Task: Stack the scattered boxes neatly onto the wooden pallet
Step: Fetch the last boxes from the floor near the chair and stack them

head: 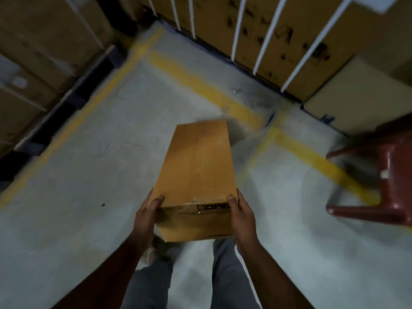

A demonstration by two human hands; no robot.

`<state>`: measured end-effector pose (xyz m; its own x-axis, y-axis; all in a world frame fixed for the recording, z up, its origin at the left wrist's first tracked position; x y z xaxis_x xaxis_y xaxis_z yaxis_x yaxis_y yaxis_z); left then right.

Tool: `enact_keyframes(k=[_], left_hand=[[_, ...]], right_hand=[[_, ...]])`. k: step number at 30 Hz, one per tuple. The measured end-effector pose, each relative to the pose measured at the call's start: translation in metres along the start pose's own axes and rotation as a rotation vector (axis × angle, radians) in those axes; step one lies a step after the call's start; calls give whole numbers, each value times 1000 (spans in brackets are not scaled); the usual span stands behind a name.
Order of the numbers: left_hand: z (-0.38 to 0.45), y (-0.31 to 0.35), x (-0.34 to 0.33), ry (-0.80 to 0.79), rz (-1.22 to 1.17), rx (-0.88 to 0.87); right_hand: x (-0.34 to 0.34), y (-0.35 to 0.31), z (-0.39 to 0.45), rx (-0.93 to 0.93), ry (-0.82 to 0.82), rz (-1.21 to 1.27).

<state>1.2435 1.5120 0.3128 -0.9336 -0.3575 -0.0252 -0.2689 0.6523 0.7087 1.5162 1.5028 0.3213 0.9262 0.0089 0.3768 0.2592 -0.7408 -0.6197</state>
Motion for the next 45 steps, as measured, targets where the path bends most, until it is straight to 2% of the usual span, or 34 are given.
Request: enact_keyframes(k=[2,5,9,12,17,20,23,27,32,40,45], left_hand=[[-33,25,44,46,-119,-23],[-65,53,117,123,-282,-88],[-92,84,235,252,-454,-127],[-124,95,330,345,-541,-132],[-189,85,479,611,-793,-129],[-226,61,557,761,-907,-182],[-259,32,626,927,-950,-268],[-286,-15,723,1143,-1076,-269],[-322,-63,838,1301,-1234,-243],[-404,-132,995,1605,-1514,-320],[-457,-199,1115,1698,-1623,-399]], right_hand=[[-17,-44,-34,128,-24,-181],[-68,-105,-83,320,-70,-223],[-167,-170,-147,532,-111,-344],[-251,-204,-202,629,-194,-421],[-401,-244,-315,774,-408,-601],[-492,-249,-376,764,-540,-663],[-588,-240,-428,674,-640,-784],[-720,-210,-494,784,-794,-950],[-875,-168,-593,819,-974,-1119],[-1064,-86,-783,1044,-1219,-1371],[-1175,-1,-906,1154,-1346,-1419]])
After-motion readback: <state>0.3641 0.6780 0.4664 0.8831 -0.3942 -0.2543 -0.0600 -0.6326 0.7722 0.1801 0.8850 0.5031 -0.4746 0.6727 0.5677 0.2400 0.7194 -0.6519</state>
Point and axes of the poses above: each hand's wrist, its own z-axis towards the middle knuckle, its own x-axis out of the back of the hand, y = z × x, the point moved 2 cm from there along z, towards the middle knuckle, and after that the axes turned 13 degrees about -z, right-handed, at the moved point
